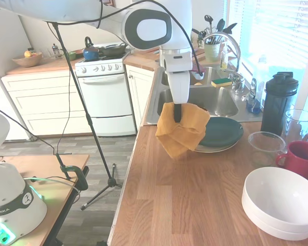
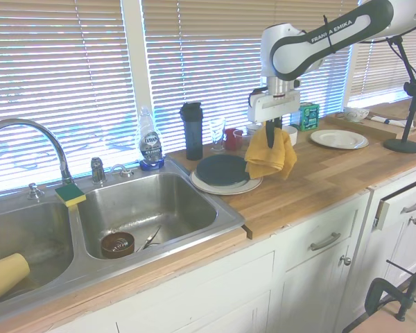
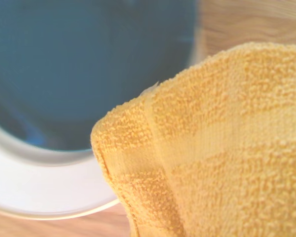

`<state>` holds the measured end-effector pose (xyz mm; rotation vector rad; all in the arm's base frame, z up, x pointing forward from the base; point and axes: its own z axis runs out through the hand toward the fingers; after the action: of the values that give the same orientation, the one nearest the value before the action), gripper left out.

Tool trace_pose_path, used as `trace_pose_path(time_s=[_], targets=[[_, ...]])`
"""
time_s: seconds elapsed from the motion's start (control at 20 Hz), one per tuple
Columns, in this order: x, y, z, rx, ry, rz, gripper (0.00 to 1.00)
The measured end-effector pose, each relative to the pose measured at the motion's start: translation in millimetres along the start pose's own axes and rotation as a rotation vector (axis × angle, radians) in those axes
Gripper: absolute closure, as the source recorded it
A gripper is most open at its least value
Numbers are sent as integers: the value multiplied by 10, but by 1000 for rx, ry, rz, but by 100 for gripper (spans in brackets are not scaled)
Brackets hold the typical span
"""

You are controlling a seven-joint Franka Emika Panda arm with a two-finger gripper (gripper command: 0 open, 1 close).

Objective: Wipe the blue plate in clockwise motion

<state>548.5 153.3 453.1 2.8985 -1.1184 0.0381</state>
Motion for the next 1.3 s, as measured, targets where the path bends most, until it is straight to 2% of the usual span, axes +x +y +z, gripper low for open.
trace_pose_path(time_s=[0.25,0.8,1.25,1.3], targets=[[244,387,182,8,-42,39,100],[536,1074,884,8,-122,120,100],[775,1455,1205,116,-255,153,100],[794,1479,1209,119,-259,150,0]])
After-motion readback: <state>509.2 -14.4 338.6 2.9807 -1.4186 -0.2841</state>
